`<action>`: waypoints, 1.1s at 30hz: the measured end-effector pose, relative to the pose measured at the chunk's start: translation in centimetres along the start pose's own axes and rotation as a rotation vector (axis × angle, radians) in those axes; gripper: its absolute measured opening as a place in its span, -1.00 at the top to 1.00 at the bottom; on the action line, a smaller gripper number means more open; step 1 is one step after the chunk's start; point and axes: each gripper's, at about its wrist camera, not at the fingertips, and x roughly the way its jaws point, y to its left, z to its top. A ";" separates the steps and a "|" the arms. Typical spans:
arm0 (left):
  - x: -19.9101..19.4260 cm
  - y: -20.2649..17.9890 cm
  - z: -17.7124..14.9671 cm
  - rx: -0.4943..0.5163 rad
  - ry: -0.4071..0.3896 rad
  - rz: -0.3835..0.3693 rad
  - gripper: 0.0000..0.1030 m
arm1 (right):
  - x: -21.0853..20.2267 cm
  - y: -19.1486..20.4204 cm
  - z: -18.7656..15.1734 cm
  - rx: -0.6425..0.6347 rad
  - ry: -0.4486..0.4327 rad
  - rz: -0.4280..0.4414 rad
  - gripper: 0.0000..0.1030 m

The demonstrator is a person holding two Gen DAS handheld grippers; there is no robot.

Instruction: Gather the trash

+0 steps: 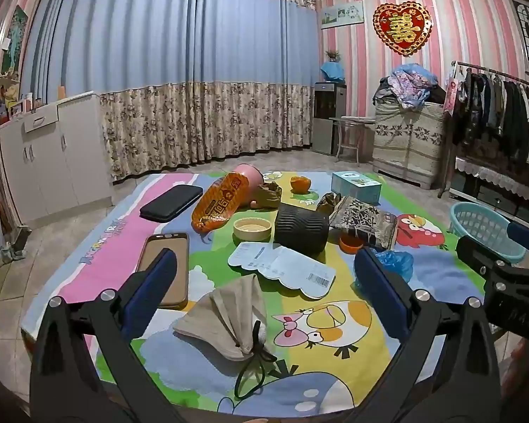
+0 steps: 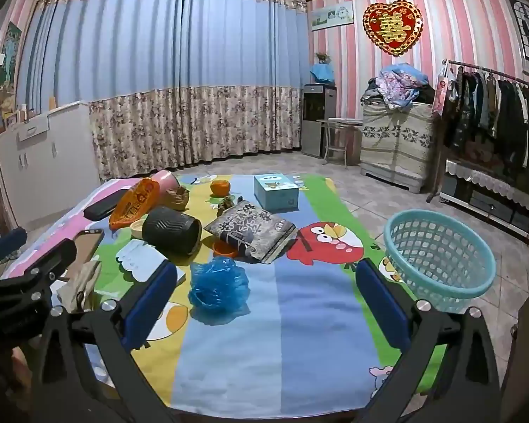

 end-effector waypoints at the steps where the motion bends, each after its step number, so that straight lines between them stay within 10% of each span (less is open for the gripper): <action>1: 0.0 0.0 0.0 0.001 0.000 0.000 -0.90 | 0.0 0.0 0.0 -0.004 -0.002 -0.001 -0.92; 33: -0.1 -0.5 0.1 0.026 -0.013 -0.015 -0.90 | -1.3 -0.4 0.5 -0.013 -0.052 -0.049 -0.92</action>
